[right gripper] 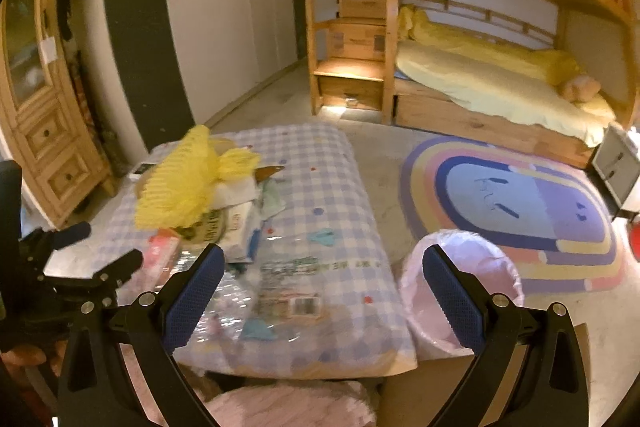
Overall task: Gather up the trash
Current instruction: 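Grasp the yellow foam fruit net with the left gripper and lift it, then grasp the pink-labelled plastic packet with the right gripper while the left holds the net, then carry the net and packet over the wastebasket and open both grippers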
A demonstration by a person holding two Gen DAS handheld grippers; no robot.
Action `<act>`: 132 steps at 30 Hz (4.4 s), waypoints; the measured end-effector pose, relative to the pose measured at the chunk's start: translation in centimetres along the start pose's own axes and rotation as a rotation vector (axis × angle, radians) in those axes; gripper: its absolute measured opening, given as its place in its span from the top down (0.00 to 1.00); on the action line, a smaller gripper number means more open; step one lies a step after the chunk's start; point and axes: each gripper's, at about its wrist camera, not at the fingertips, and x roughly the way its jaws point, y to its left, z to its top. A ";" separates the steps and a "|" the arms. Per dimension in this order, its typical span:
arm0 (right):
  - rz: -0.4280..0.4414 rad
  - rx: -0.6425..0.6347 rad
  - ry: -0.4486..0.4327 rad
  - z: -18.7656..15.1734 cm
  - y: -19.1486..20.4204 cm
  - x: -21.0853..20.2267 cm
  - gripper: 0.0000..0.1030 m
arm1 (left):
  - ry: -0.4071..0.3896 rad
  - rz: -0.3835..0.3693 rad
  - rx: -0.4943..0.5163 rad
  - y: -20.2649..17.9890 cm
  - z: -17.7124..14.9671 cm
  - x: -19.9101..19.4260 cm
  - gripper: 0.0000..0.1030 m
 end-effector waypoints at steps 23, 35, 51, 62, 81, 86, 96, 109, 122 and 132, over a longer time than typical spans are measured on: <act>0.037 0.012 0.020 0.5 -1.5 3.2 0.12 | -0.093 0.079 0.167 -1.6 3.9 5.9 0.65; 0.043 0.004 -0.062 0.5 -0.9 -0.8 0.13 | -0.357 -0.075 -0.010 2.9 9.0 -4.9 0.89; 0.204 -0.143 0.047 -2.4 5.9 0.2 0.43 | -0.324 -0.016 -0.154 7.9 -1.2 -10.9 0.89; 0.202 -0.306 0.157 -6.2 11.0 4.2 0.15 | -0.147 -0.056 -0.154 7.9 -4.8 -3.8 0.89; 0.105 -0.446 0.159 -8.1 14.2 7.7 0.14 | -0.080 -0.090 -0.167 8.8 -6.8 -0.2 0.89; 0.091 -0.408 0.110 -7.5 13.1 7.3 0.33 | -0.096 -0.082 -0.165 8.7 -6.7 -1.0 0.89; 0.189 -0.315 -0.004 -4.8 10.5 3.8 1.00 | -0.168 -0.055 -0.158 8.7 -6.0 -4.6 0.89; 0.299 -0.119 -0.144 -0.3 5.3 -2.1 1.00 | -0.367 -0.095 -0.106 6.9 -2.6 -12.8 0.89; 0.104 0.104 -0.193 -0.6 -6.9 -4.2 1.00 | -0.393 -0.416 0.068 -7.4 4.3 -9.4 0.89; -0.061 0.300 -0.042 -5.3 -16.4 1.6 1.00 | -0.203 -0.530 0.152 -19.9 6.6 1.9 0.89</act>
